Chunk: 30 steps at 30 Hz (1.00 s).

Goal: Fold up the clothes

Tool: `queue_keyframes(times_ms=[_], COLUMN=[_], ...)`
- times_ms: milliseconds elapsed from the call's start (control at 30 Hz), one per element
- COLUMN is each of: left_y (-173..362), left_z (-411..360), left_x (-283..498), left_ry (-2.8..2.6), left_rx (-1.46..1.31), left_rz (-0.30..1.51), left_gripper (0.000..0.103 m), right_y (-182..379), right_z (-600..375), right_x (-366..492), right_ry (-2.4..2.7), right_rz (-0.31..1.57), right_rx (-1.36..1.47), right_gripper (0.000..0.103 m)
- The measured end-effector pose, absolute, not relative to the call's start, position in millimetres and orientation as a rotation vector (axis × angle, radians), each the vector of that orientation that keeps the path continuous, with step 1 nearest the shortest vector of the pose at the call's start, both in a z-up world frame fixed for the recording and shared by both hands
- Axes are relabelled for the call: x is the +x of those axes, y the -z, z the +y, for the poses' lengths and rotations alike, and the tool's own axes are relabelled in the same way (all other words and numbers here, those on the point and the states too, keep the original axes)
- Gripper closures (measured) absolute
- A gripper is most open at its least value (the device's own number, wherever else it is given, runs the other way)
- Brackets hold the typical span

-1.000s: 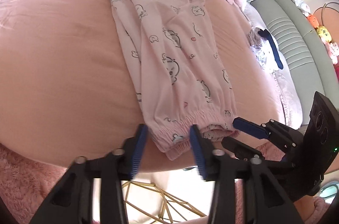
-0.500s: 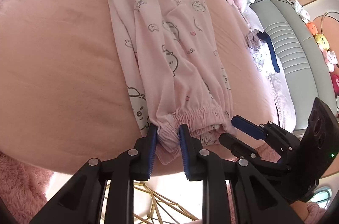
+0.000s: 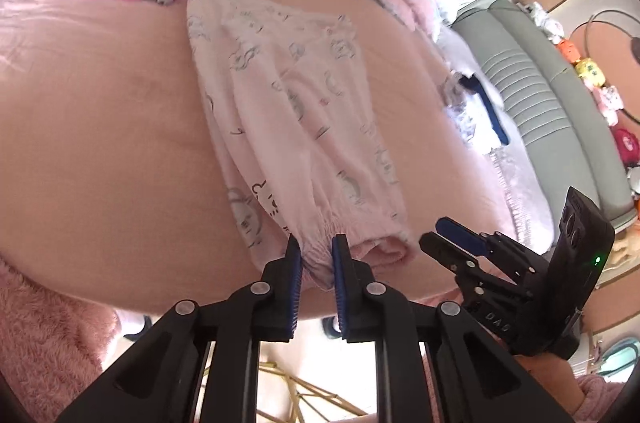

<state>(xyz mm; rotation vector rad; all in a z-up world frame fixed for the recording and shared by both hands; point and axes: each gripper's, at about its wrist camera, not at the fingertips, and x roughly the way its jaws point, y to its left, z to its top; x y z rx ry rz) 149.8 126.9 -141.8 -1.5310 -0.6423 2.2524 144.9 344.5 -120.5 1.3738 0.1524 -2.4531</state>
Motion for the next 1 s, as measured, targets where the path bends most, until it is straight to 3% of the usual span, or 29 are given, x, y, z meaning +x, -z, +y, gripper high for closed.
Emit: queue_keyframes(times_ms=[167, 367, 533, 1000], left_y=[173, 171, 165, 153], left_z=[115, 115, 114, 110], left_x=[145, 145, 146, 141], left_ry=[-2.194, -2.205, -2.215, -2.276], left_rx=[-1.624, -1.621, -1.579, -1.561], left_rz=[-0.788, -0.78, -0.778, -0.706], left_gripper=[0.088, 0.079, 0.079, 0.079], right_y=[138, 111, 142, 150], right_z=[363, 329, 300, 341], right_x=[134, 119, 100, 117], right_ry=[2.423, 2.409, 2.291, 2.306], right_rz=[-0.082, 0.054, 0.176, 0.088], right_rx=[1.517, 1.374, 1.513, 1.555], right_gripper=[0.071, 0.071, 0.071, 0.068])
